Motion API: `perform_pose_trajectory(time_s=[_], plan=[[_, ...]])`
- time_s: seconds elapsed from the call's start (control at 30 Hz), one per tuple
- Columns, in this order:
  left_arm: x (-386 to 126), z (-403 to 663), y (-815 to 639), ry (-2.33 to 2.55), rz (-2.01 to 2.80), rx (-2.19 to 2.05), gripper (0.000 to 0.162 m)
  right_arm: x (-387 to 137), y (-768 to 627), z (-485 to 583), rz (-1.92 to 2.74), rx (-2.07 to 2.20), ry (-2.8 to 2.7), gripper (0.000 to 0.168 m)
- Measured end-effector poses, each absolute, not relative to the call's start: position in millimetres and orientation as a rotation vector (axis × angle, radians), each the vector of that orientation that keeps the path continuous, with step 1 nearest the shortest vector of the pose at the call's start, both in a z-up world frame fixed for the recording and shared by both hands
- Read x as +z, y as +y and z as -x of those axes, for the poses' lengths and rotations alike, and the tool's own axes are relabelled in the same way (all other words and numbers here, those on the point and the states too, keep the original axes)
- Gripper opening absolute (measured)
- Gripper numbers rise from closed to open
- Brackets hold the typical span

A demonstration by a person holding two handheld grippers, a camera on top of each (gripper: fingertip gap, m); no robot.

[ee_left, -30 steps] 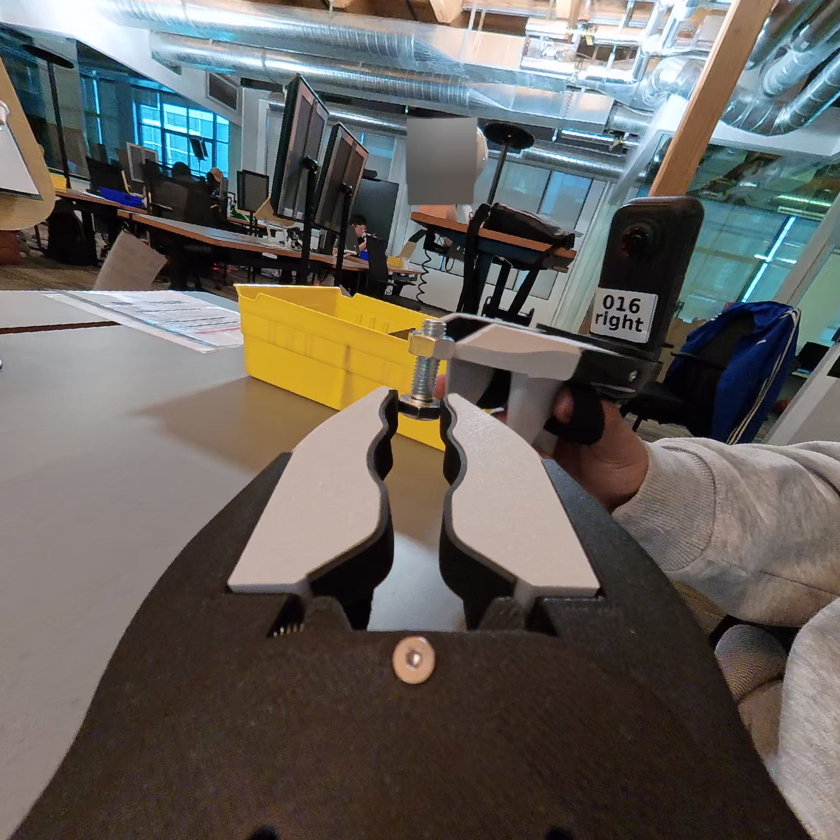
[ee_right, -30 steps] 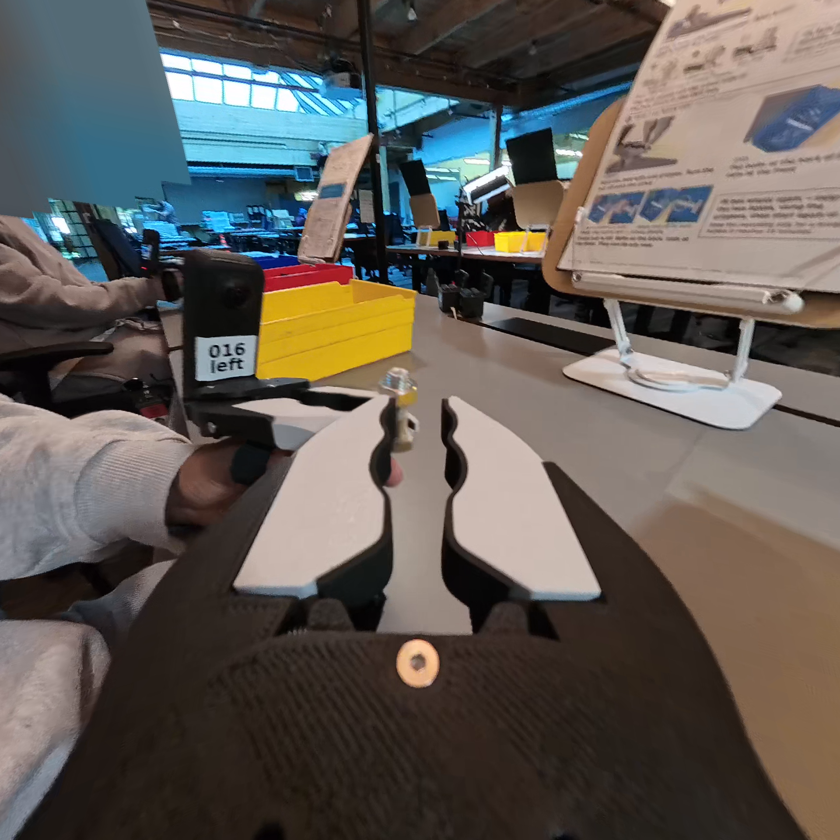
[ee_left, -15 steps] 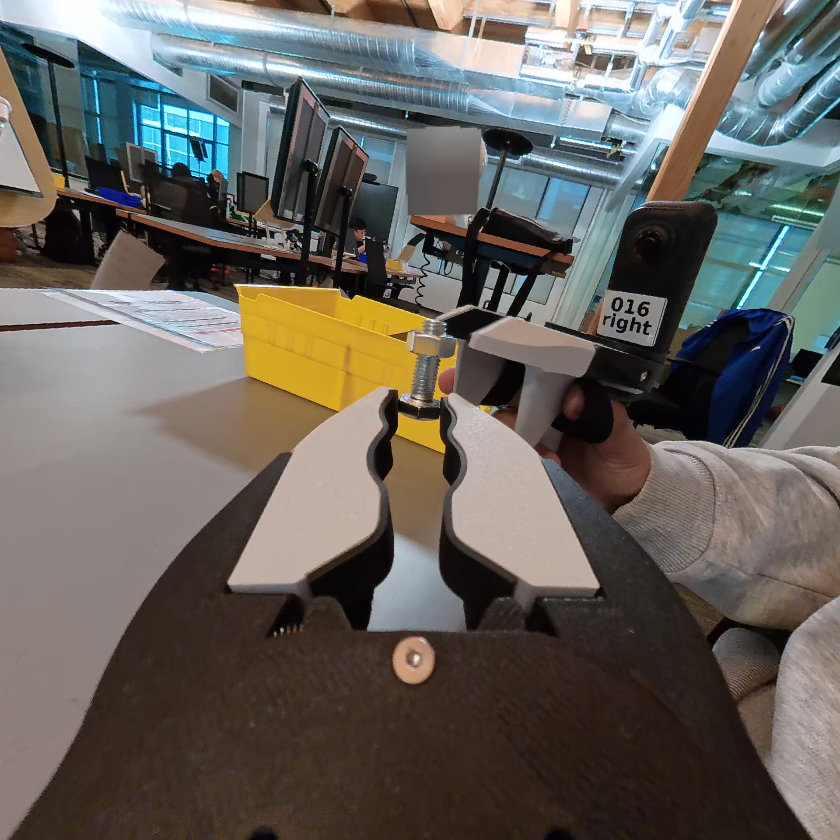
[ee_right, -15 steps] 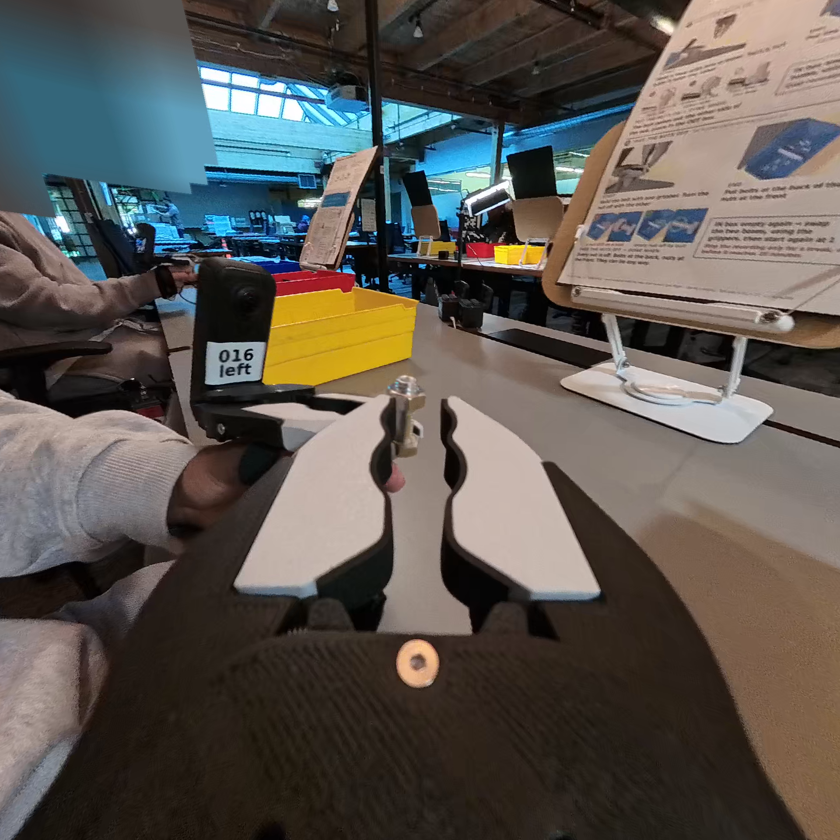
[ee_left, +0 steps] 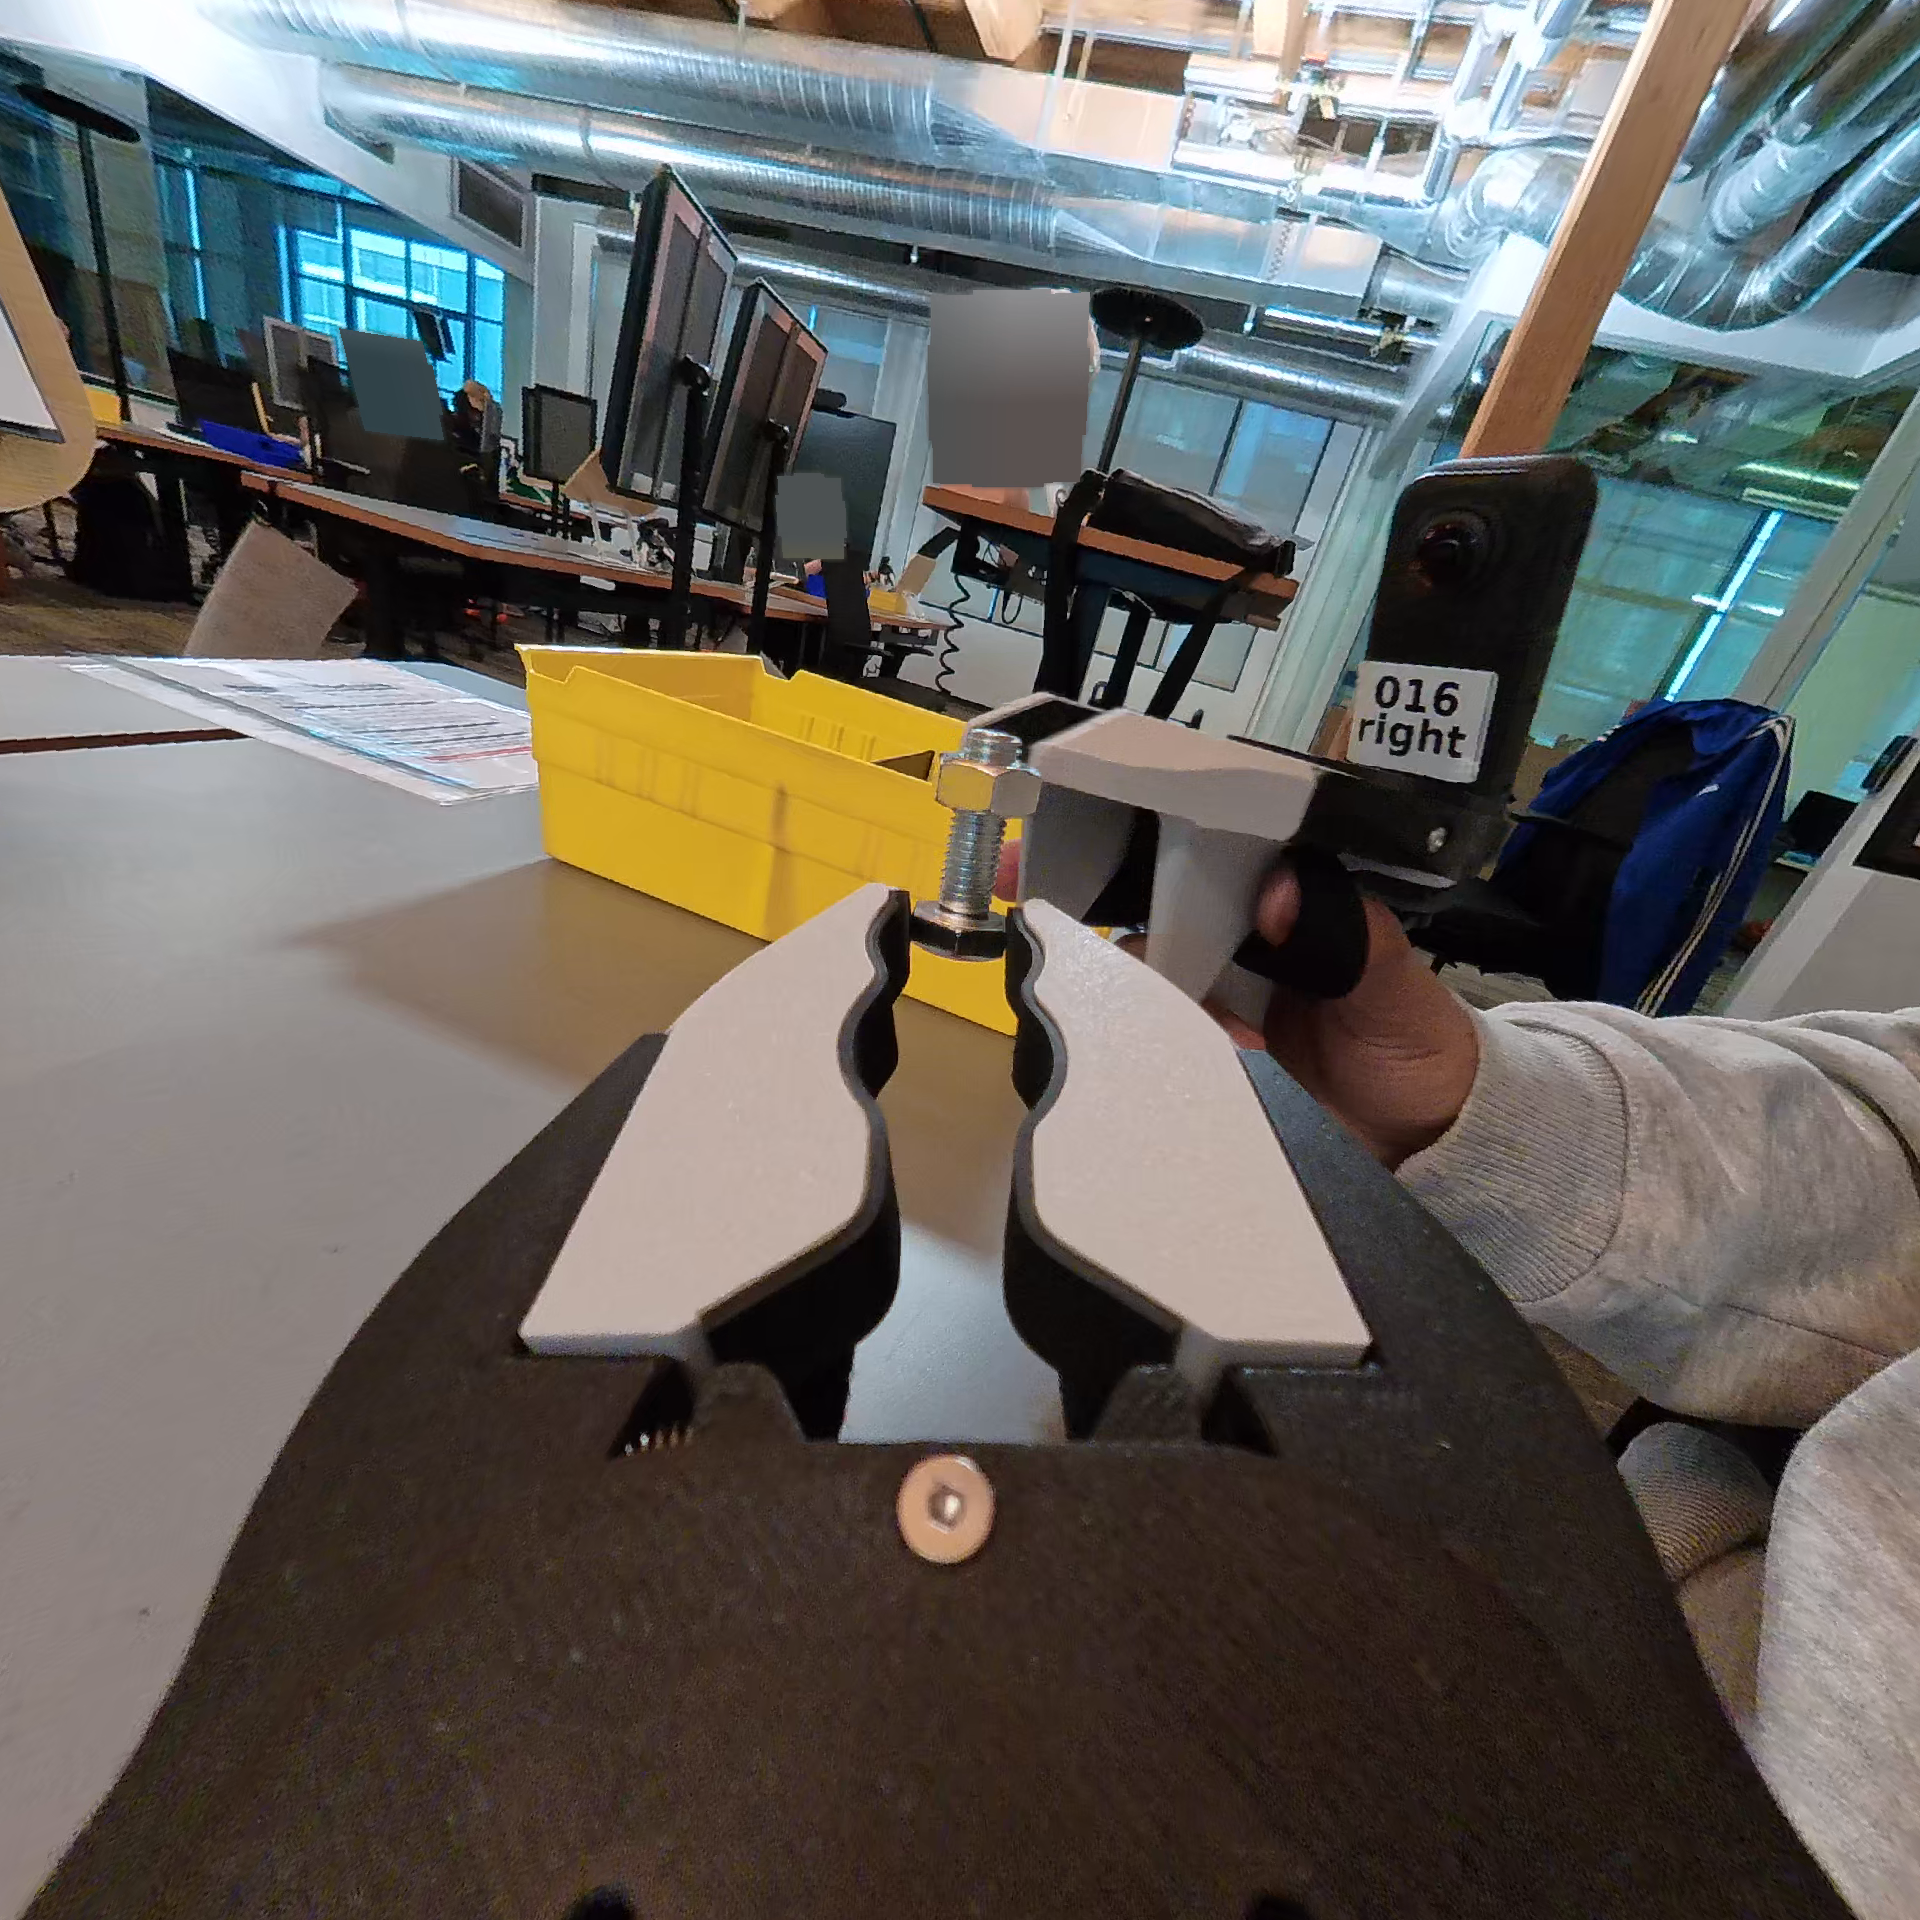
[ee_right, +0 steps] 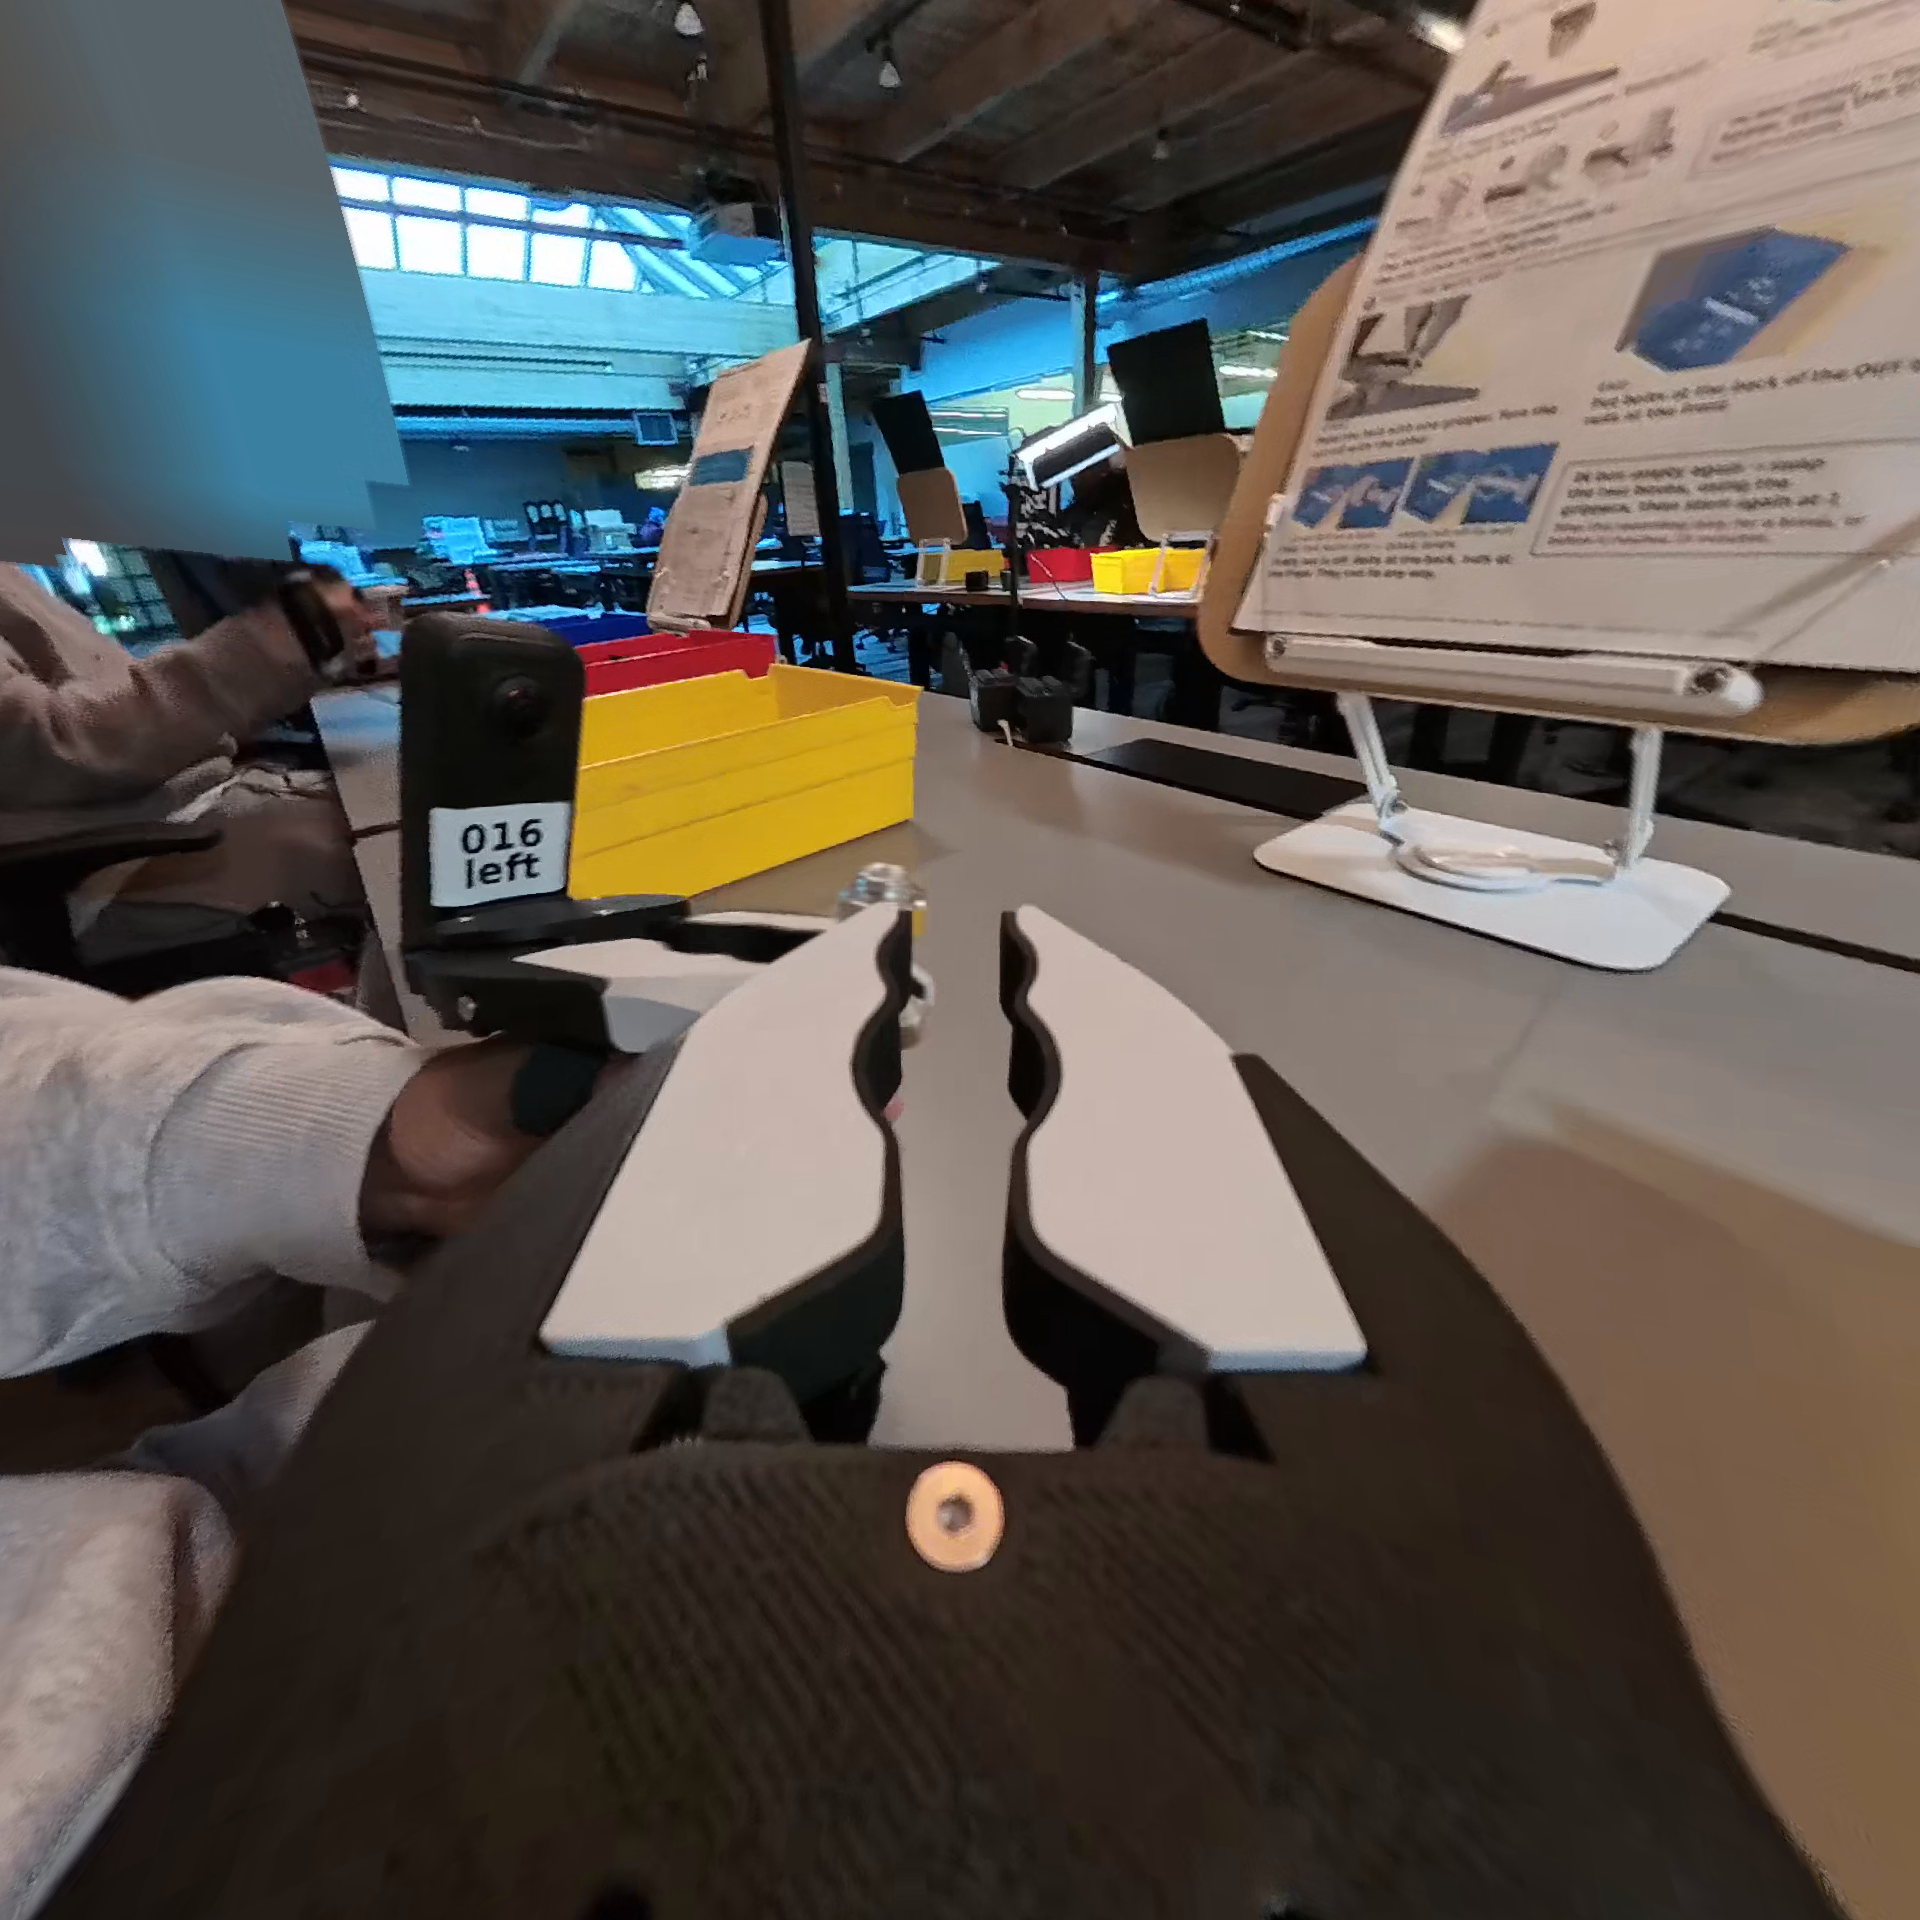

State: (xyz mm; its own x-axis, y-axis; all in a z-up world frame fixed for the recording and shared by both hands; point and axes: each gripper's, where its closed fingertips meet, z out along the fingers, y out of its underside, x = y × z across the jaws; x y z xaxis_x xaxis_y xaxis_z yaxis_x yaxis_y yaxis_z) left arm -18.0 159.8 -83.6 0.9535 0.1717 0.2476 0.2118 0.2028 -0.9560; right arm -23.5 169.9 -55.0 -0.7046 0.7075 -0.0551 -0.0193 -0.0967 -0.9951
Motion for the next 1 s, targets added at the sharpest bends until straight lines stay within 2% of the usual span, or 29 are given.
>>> perform_pose_trajectory(time_s=[0.17, 0.33, 0.47, 0.8, 1.0], plan=[[-82, 21, 157, -0.355, 1.351, -0.018, 0.018, -53, 150, 11, 0.643, 1.817, -1.693, 0.013], [-77, 23, 154, -0.365, 1.324, 0.004, 0.018, -52, 147, 9, 0.634, 1.776, -1.669, 0.018], [-78, 20, 157, -0.362, 1.325, -0.007, 0.018, -53, 142, 8, 0.625, 1.757, -1.666, 0.024], [-85, 13, 163, -0.325, 1.371, -0.028, 0.018, -57, 136, 11, 0.661, 1.874, -1.693, 0.054], [-87, 11, 165, -0.326, 1.381, -0.055, 0.018, -58, 132, 9, 0.652, 1.939, -1.716, 0.060]])
